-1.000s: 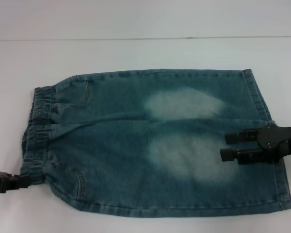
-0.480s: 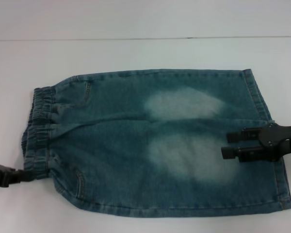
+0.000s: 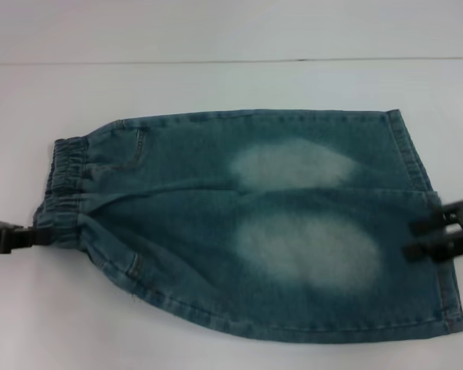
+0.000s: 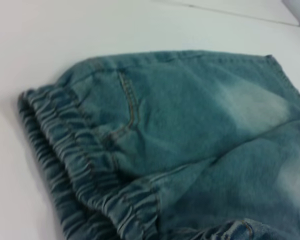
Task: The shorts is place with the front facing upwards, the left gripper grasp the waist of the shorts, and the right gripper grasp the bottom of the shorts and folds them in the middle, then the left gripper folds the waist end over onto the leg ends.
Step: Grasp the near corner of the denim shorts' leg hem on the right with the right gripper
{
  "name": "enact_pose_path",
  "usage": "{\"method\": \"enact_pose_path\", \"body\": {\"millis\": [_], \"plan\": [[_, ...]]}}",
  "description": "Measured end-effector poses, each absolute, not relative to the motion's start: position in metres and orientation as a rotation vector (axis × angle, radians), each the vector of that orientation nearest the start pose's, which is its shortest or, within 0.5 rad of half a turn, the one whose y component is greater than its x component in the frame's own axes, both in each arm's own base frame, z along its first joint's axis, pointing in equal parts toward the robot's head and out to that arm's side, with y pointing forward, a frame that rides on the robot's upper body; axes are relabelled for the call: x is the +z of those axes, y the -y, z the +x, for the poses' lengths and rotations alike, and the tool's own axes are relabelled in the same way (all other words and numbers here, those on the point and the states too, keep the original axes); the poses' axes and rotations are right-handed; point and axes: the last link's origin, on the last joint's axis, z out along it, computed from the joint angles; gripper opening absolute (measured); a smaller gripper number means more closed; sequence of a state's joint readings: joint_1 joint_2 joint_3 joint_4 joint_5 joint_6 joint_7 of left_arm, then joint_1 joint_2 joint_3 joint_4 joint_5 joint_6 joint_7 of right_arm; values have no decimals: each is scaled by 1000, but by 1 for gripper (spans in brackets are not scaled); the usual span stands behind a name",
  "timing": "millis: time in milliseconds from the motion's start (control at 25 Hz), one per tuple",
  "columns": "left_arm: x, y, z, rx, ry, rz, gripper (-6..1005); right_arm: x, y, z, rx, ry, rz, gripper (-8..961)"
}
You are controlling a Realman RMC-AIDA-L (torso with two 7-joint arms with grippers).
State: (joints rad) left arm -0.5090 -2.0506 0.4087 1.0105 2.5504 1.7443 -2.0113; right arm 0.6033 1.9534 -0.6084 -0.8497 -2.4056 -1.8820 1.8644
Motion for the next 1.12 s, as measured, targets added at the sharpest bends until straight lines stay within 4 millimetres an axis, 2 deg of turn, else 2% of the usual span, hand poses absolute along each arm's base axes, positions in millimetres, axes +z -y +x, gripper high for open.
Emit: {"method": "enact_pose_path", "body": {"millis": [320,520,840,1120], "plan": [[77,-315,-312,-224,1405,-2467,20,77,-305,292,-203,-1214,-2933,757],[77,-319,-309,-230,1396,-2473,20,75,-303,299,-403,-1235,-2920,756],[76,-326,-304,-234,1373,-2472,19,64,-307,301,-608,-1243,-2910,756],[74,-327,-305,-238,1382,-2469,20,48,-309,302,-653,-1254,-2926,755]]}}
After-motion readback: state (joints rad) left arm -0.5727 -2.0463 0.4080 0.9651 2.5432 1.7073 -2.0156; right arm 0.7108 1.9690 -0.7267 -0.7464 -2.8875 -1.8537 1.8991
